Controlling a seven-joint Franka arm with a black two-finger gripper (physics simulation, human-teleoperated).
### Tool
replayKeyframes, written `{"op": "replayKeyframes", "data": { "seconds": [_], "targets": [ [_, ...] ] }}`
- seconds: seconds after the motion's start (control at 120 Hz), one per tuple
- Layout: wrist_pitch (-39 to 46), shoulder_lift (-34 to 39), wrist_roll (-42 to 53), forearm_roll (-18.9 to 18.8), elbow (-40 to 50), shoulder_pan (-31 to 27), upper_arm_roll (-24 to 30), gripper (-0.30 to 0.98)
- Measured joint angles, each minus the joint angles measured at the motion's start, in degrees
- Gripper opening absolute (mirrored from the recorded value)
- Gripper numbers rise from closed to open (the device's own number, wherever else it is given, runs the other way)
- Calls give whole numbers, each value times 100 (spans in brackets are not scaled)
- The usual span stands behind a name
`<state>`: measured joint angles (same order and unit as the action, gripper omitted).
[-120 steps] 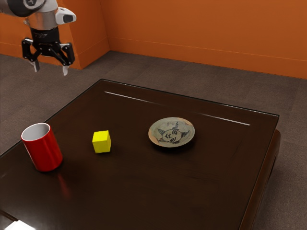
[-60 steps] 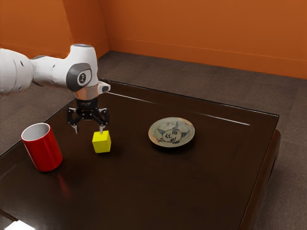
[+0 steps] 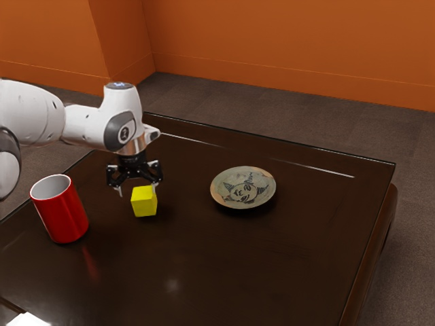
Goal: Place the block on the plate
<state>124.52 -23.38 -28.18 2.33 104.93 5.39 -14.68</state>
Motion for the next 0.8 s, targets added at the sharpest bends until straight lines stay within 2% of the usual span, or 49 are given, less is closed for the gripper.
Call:
{"op": "replayKeyframes", "data": {
  "seconds": [0.483, 0.675, 0.8],
  "targets": [
    [434, -539, 61, 237, -110, -101, 0, 68],
    [476, -523, 76, 276, -111, -107, 8, 48],
    [488, -507, 74, 275, -111, -107, 9, 43]
  ]
}}
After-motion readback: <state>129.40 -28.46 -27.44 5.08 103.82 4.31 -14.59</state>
